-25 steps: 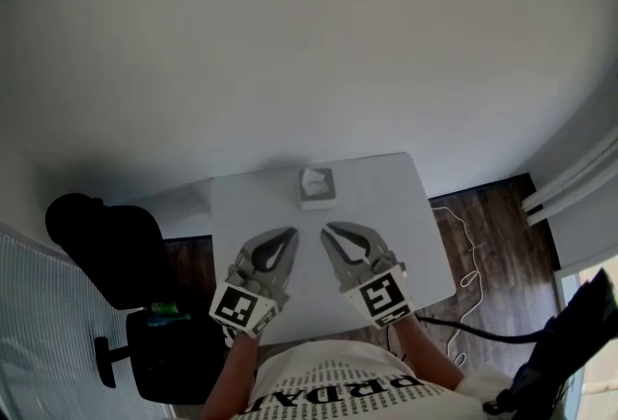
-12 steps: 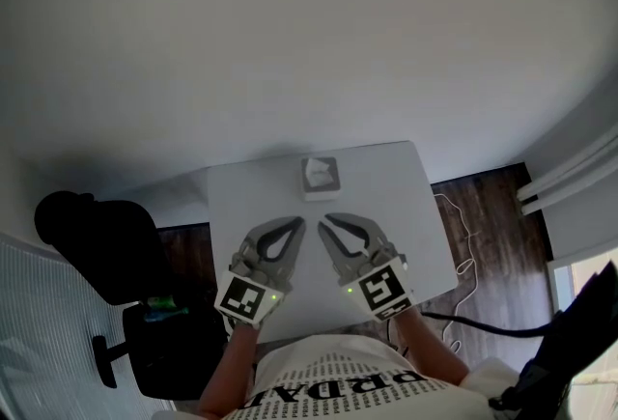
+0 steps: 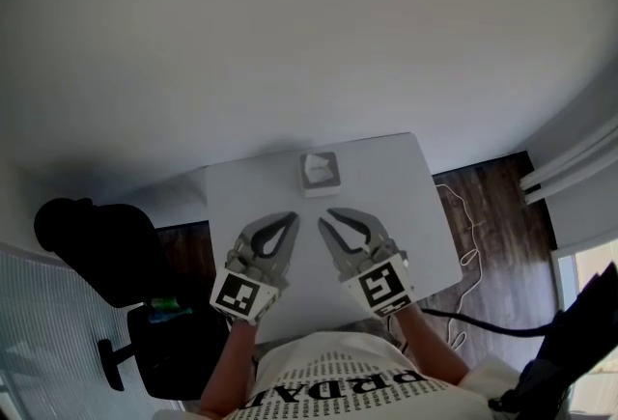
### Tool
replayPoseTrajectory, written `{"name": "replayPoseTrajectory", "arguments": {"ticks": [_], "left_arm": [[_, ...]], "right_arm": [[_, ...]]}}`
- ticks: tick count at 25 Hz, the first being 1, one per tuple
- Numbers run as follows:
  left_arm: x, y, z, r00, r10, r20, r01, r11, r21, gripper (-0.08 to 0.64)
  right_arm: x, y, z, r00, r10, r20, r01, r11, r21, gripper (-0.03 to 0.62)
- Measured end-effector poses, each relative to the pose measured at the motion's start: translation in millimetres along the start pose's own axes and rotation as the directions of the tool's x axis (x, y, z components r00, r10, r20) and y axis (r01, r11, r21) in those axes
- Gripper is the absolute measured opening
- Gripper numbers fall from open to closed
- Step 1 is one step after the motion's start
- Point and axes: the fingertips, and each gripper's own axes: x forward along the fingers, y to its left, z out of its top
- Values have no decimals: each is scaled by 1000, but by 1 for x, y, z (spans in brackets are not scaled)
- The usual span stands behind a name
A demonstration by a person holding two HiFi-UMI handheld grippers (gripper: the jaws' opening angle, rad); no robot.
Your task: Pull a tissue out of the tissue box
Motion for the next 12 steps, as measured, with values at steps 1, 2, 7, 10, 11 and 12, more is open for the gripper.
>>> {"name": "replayPoseTrajectory", "arguments": {"ticks": [1, 2, 7, 10, 11, 12], "left_arm": [[1, -1, -1, 1000, -3, -2, 3, 1000, -1, 0], [2, -3, -1, 1000, -7, -3, 7, 1000, -4, 0], [9, -14, -11, 999, -18, -45, 17, 1000, -7, 0], [16, -20, -12, 999, -5, -52, 4, 1000, -16, 0], [18, -22, -11, 999, 2, -50, -3, 1000, -19, 0], [19, -22, -12, 999, 6, -54, -7, 1000, -18, 0]], "right_arm": [[0, -1, -1, 1000, -4, 3, 4, 1000, 2, 57], [0, -2, -3, 1000, -9, 6, 9, 1000, 5, 58], [-2, -9, -19, 1000, -5, -10, 5, 1000, 11, 82], [-3, -15, -28, 1000, 11, -7, -11, 1000, 25, 95], [-3, -17, -30, 1000, 16, -5, -15, 999, 28, 95], [-3, -19, -32, 1000, 19, -3, -19, 999, 31, 95]]}}
